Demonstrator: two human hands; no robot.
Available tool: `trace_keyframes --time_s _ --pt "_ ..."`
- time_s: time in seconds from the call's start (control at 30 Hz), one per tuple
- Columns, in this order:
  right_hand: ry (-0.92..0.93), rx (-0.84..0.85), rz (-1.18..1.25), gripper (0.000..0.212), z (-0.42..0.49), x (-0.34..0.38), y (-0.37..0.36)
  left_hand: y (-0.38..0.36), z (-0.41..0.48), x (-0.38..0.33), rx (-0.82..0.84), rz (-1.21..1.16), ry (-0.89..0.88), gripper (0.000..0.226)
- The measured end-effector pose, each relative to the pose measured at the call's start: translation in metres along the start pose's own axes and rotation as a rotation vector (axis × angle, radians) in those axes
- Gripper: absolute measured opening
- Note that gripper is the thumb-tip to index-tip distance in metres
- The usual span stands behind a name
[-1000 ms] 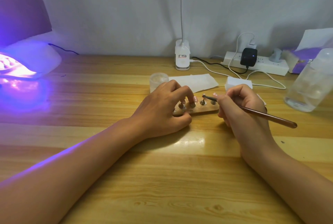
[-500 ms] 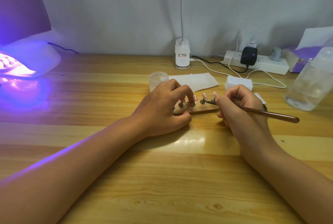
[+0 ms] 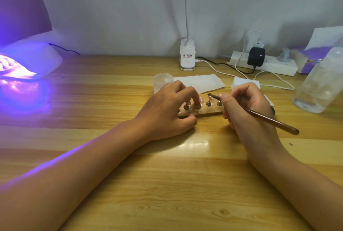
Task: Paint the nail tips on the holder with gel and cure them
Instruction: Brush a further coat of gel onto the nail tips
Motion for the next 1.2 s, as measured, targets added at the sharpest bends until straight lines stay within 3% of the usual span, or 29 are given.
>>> trace_keyframes --time_s 0.73,0.93,1.0,1.1,1.2 --pt "0.042 0.019 -0.068 0.007 0.0007 0.0002 -0.0015 -0.0036 0.0001 0.0023 -0.004 0.028 -0.008 0.023" --pt "0.067 0.01 -0.028 0.028 -0.0026 0.0068 -0.0011 -0.0031 0.0001 0.002 -0.009 0.027 -0.018 0.023" --pt "0.116 0.007 -0.094 0.029 -0.0036 0.0083 -0.0008 -0.0026 0.0001 0.0019 -0.022 0.025 -0.024 0.025" --pt "0.23 -0.003 -0.276 0.01 -0.0037 0.0093 -0.0017 -0.0022 0.0004 0.0006 -0.047 0.035 -0.035 0.029" --pt "0.272 -0.017 -0.463 0.031 -0.0056 0.0088 -0.004 -0.0016 0.0003 -0.0006 -0.065 0.042 -0.044 0.032"
Point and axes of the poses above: each hand's wrist, its own z-axis towards the middle knuckle, its own y-axis out of the back of the hand, x = y × z, the point moved 2 cm from there along z, towards the middle knuckle, and after that the axes turned 5 degrees about z, right-handed, at the moved point
